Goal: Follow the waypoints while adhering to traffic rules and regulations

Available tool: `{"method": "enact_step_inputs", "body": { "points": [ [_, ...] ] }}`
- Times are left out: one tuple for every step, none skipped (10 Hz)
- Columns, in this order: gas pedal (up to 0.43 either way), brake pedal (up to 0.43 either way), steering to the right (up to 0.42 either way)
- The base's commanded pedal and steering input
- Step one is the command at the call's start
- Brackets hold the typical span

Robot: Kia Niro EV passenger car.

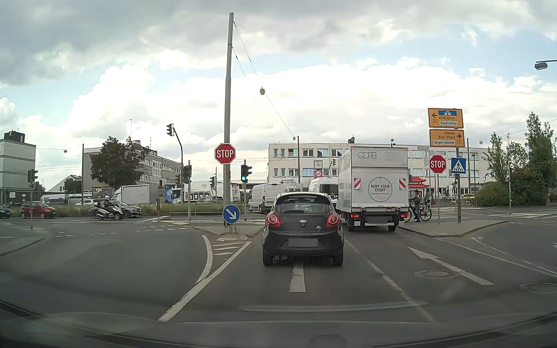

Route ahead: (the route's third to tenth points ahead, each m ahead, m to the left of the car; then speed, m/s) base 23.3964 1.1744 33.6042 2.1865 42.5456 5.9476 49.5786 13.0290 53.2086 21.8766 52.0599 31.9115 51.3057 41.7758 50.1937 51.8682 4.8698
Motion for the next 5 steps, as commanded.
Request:
{"method": "enact_step_inputs", "body": {
  "points": [
    [0.039, 0.03, 0.001],
    [0.039, 0.03, 0.001],
    [0.039, 0.03, 0.001],
    [0.047, 0.03, 0.001],
    [0.047, 0.03, 0.001]
  ]
}}
